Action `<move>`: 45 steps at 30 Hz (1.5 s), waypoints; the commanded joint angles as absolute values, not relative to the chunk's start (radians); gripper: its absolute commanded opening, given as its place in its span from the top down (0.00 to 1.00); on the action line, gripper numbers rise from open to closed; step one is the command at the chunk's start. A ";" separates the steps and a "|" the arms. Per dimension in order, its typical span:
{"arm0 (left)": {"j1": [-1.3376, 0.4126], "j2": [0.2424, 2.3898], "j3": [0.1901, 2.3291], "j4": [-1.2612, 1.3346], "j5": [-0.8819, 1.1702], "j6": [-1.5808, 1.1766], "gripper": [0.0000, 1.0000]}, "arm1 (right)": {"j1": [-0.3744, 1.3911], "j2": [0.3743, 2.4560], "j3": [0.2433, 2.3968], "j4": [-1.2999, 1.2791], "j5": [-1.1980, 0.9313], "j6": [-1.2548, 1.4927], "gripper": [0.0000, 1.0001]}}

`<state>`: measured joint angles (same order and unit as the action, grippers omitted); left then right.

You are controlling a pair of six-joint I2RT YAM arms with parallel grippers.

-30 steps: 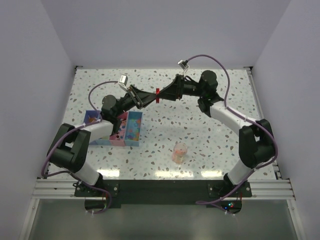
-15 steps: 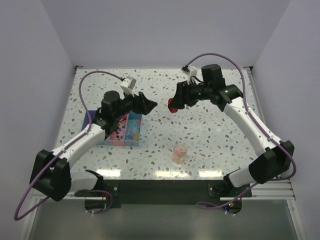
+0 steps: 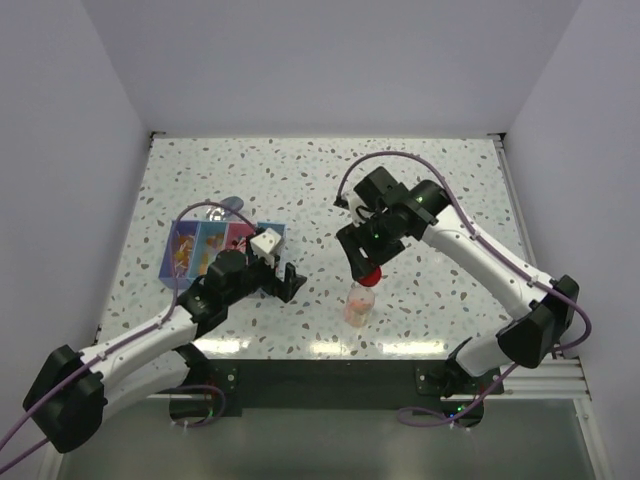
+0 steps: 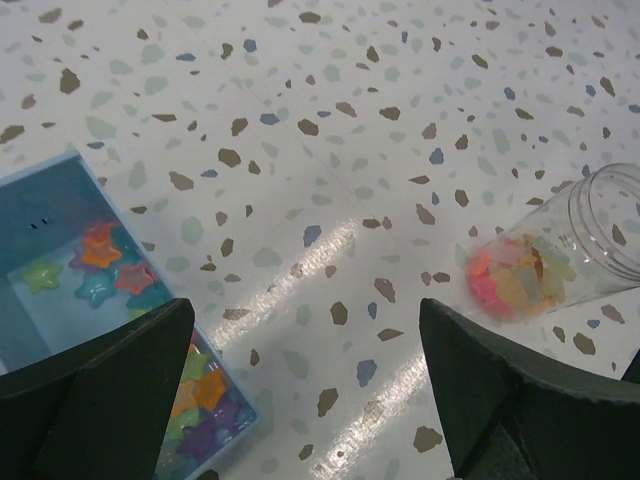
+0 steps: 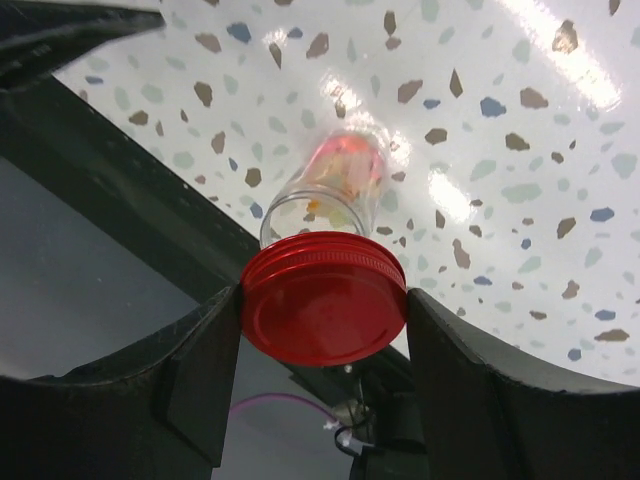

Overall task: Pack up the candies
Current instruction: Close the bottle lid on the packing bottle.

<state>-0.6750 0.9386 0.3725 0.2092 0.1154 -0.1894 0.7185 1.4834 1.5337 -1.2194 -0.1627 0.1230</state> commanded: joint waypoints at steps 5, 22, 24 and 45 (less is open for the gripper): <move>-0.680 0.819 0.399 0.168 0.003 -0.199 0.00 | 0.857 1.557 1.532 -1.334 0.066 0.253 0.96; -0.680 0.554 0.433 -0.034 -0.275 -0.201 0.00 | 0.997 1.675 1.523 -1.295 0.184 0.385 0.99; -0.680 0.557 0.431 -0.026 -0.256 -0.206 0.00 | 1.003 1.681 1.517 -1.290 0.196 0.391 1.00; -0.680 0.606 0.410 0.080 -0.190 -0.173 0.00 | 1.002 1.597 1.388 -1.146 0.215 0.408 1.00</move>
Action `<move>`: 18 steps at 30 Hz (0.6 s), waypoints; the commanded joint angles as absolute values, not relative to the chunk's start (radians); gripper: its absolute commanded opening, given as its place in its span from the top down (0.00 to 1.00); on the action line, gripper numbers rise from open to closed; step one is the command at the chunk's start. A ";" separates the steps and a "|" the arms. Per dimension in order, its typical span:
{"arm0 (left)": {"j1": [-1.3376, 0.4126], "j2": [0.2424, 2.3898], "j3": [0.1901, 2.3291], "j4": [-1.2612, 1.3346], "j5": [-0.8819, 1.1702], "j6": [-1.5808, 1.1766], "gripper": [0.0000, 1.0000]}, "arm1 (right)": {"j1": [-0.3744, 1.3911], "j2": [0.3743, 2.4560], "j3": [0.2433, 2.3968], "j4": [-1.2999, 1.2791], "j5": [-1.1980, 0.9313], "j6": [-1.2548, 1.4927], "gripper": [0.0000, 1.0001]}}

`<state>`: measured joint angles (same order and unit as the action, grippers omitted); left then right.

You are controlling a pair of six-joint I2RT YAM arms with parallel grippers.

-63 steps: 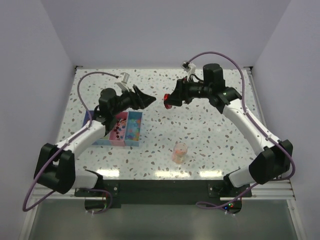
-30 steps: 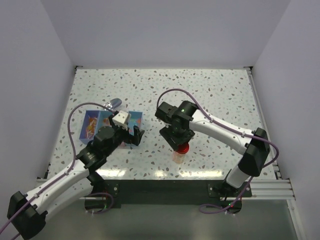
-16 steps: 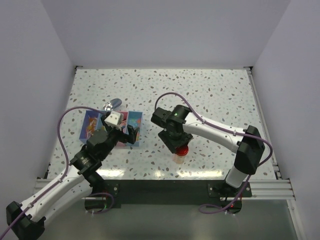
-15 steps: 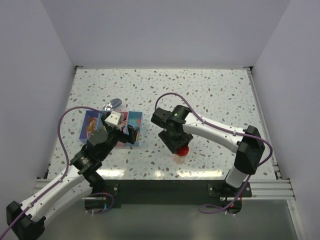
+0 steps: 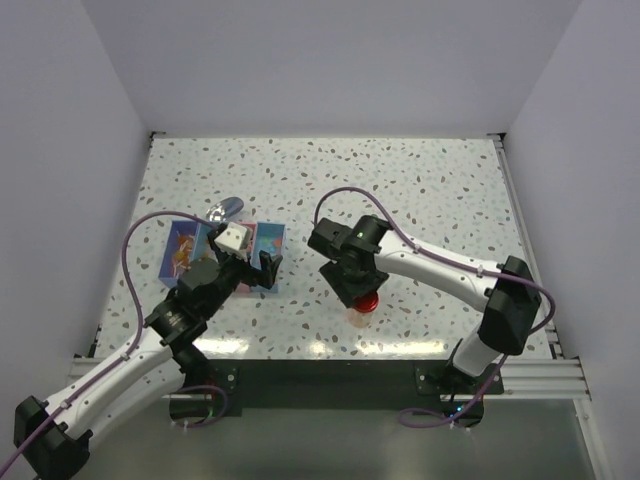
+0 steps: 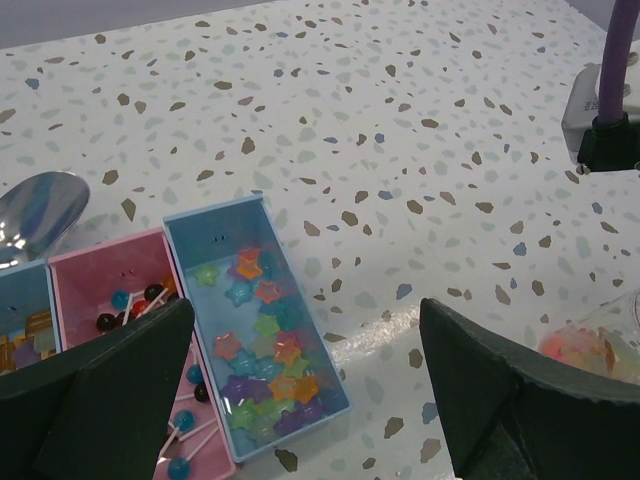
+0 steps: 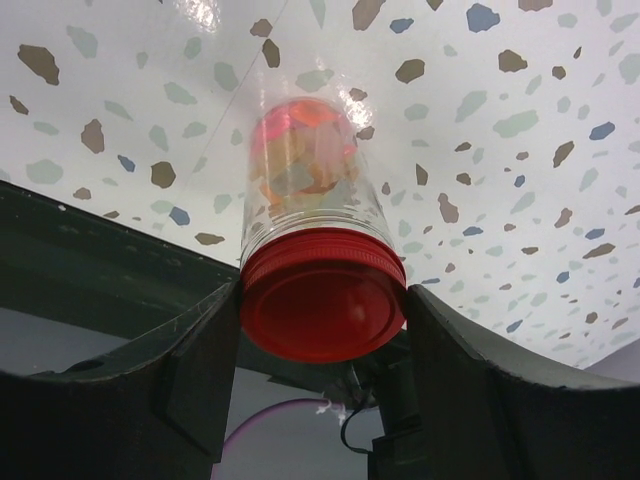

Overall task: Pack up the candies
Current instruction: Close the bottle lid on the packing bottle.

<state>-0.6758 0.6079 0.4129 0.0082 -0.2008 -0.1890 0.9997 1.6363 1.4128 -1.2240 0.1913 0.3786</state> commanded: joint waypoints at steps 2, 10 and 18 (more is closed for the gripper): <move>-0.680 0.600 0.408 0.080 -0.192 -0.175 0.00 | 1.003 1.585 1.388 -1.134 0.232 0.414 1.00; -0.680 0.594 0.403 0.081 -0.192 -0.176 0.00 | 1.000 1.540 1.367 -1.083 0.273 0.434 1.00; -0.680 0.588 0.403 0.083 -0.181 -0.176 0.00 | 0.991 1.552 1.325 -1.049 0.259 0.436 1.00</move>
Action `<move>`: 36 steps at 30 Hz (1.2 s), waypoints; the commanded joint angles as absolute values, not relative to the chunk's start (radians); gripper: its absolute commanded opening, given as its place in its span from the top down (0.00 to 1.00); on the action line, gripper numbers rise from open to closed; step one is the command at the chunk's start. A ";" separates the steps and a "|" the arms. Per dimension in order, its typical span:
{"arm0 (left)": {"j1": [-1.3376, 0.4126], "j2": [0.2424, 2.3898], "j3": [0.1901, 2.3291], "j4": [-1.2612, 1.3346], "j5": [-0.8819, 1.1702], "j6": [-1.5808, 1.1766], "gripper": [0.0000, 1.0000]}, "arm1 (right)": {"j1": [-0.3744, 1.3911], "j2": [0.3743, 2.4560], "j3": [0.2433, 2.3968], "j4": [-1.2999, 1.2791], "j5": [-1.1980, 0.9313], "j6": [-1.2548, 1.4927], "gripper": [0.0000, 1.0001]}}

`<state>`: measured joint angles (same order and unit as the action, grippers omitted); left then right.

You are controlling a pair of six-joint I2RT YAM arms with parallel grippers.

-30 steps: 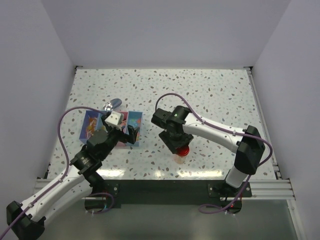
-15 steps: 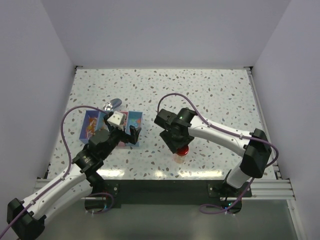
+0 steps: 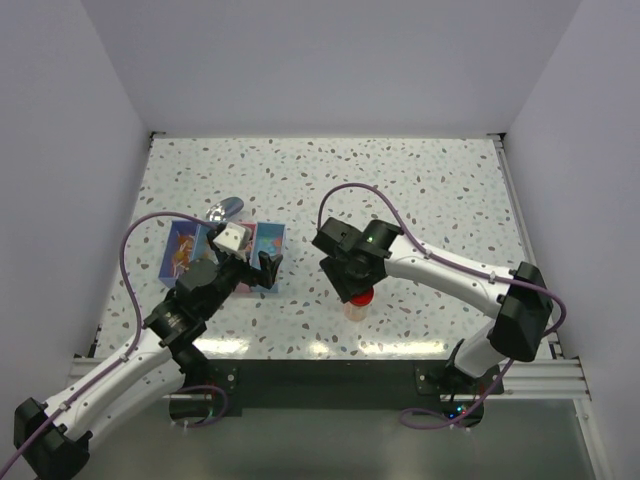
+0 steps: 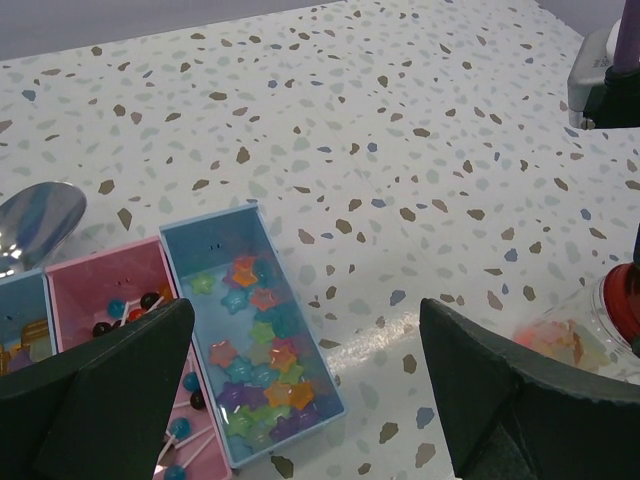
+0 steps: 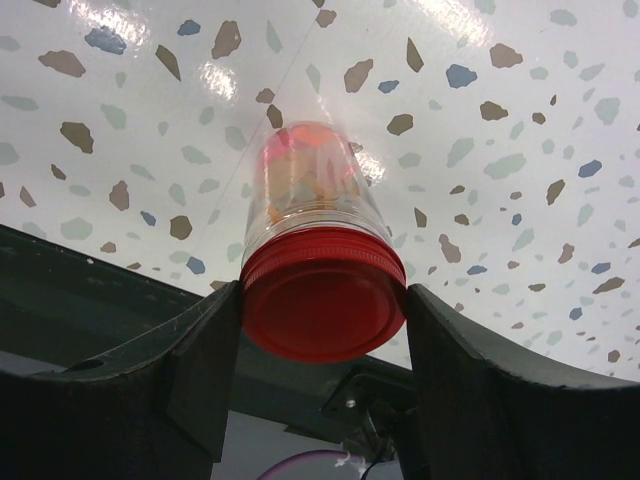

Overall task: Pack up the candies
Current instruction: Close the bottle lid on the packing bottle.

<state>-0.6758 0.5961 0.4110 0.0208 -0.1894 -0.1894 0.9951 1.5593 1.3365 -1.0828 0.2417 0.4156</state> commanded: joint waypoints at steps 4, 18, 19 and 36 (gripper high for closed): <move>-0.680 0.584 0.403 0.083 -0.175 -0.178 0.00 | 0.989 1.589 1.333 -1.080 0.247 0.428 0.95; -0.680 0.586 0.405 0.081 -0.147 -0.179 0.00 | 0.988 1.661 1.399 -1.146 0.204 0.380 0.67; -0.680 0.586 0.403 0.081 -0.146 -0.179 0.00 | 0.988 1.663 1.401 -1.153 0.204 0.377 0.65; -0.680 0.591 0.403 0.083 -0.129 -0.183 0.00 | 0.989 1.707 1.491 -1.264 0.204 0.336 0.56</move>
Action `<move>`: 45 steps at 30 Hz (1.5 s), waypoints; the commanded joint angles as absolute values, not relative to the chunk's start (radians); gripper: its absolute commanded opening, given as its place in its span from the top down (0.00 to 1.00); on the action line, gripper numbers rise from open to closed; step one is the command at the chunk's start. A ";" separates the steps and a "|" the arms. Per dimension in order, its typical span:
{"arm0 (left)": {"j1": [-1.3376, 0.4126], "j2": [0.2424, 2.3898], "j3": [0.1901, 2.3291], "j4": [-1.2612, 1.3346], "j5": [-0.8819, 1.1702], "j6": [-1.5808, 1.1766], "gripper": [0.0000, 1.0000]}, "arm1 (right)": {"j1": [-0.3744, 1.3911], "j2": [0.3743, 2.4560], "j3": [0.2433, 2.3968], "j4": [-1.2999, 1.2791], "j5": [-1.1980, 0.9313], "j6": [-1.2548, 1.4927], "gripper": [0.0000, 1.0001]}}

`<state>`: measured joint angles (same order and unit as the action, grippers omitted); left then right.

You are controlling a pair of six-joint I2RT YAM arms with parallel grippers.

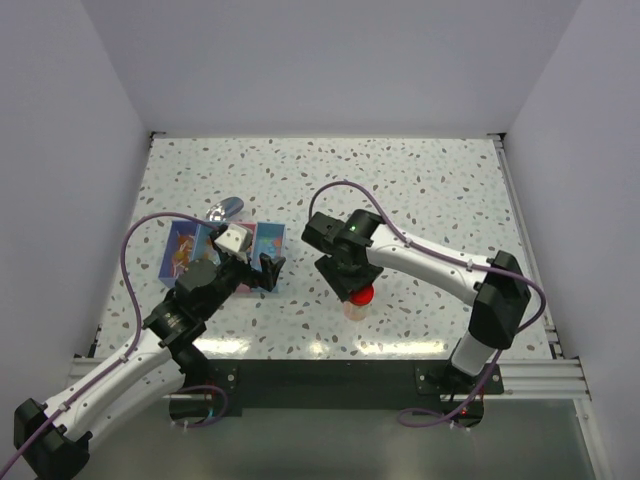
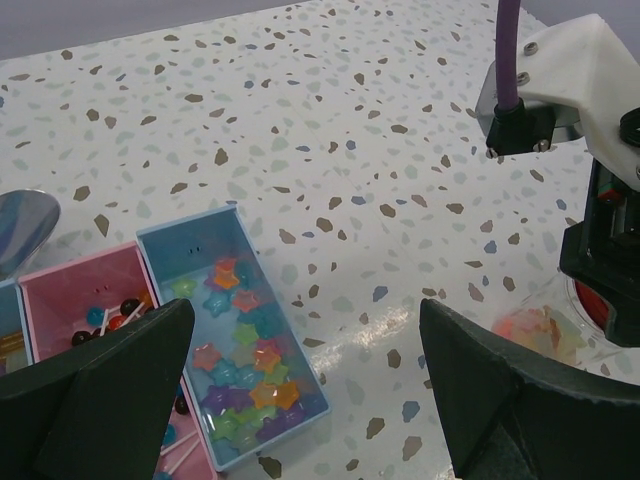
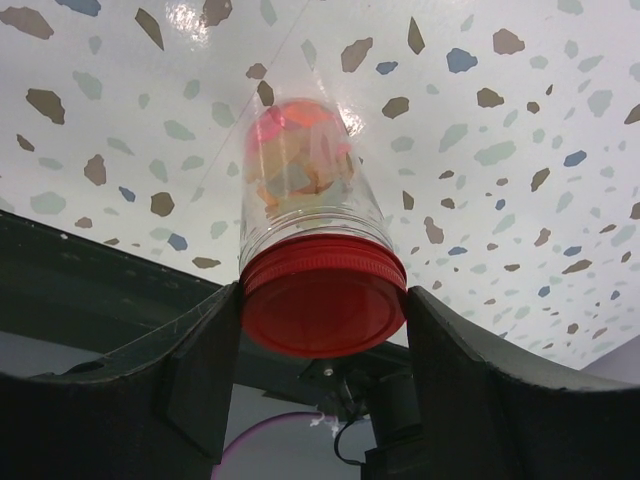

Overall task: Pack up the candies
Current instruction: Close the bottle lid on the packing bottle.

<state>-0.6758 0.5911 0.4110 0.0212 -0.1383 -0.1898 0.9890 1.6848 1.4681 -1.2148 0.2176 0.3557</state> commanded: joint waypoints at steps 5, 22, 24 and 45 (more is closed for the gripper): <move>-0.680 0.591 0.403 0.083 -0.126 -0.181 0.00 | 0.988 1.726 1.520 -1.288 0.198 0.321 0.55; -0.680 0.588 0.402 0.081 -0.126 -0.179 0.00 | 0.988 1.704 1.460 -1.224 0.196 0.336 0.40; -0.680 0.588 0.403 0.081 -0.126 -0.179 0.00 | 0.988 1.691 1.453 -1.215 0.201 0.345 0.37; -0.683 0.630 0.364 0.201 0.069 -0.175 0.00 | 0.862 1.349 1.370 -1.105 0.143 0.425 0.08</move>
<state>-0.6758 0.6132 0.3794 0.0971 -0.0303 -0.1871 0.9199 1.4487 1.3987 -1.1450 0.1802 0.3920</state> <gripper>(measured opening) 0.997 0.944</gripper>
